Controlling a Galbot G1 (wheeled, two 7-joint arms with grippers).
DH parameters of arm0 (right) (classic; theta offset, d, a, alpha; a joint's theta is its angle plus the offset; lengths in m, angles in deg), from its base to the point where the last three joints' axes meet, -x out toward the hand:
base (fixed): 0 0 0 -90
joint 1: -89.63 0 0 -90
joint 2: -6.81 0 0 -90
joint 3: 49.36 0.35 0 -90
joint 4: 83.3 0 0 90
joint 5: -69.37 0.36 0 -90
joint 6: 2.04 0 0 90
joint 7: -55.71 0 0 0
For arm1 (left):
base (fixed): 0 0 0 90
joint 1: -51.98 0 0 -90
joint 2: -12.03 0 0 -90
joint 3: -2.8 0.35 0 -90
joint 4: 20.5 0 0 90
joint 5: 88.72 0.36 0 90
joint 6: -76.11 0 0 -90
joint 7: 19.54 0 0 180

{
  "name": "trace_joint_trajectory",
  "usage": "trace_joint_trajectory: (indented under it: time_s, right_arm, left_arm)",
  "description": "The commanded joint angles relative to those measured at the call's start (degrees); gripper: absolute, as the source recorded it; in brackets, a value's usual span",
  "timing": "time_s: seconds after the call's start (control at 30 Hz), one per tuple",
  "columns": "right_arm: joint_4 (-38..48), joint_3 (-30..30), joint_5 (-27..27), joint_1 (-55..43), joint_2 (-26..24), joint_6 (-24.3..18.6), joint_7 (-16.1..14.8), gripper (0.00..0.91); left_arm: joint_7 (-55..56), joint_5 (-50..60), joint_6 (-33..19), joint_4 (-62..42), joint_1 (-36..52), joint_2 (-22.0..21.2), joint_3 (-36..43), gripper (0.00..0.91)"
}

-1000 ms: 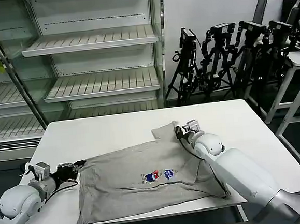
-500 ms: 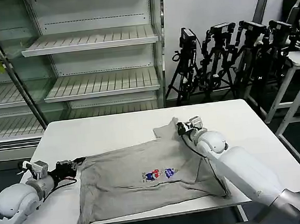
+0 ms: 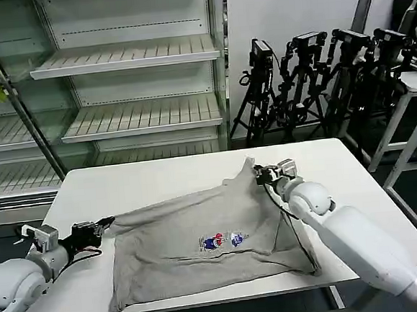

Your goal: Fold and organize the clothes.

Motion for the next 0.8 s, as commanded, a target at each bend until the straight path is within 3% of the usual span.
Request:
trace_joint_trajectory:
  time_s: [0.03, 0.37, 0.8]
  right_arm:
    - [-14.0, 8.4, 1.0, 13.3, -7.9, -0.3, -0.2, 0.000]
    - [-25.2, 17.1, -0.9, 27.3, -15.0, -2.0, -1.5, 0.000]
    - [-28.4, 21.5, -4.7, 37.3, -16.0, -3.8, -3.3, 0.000]
  left_arm:
    - [0.0, 0.2, 0.1, 6.1, -8.7, 0.3, -7.5, 0.040]
    - [0.1, 0.5, 0.4, 13.0, -14.9, 0.1, -11.9, 0.040]
    - [0.1, 1.3, 0.2, 16.1, -20.0, -0.5, -16.5, 0.040]
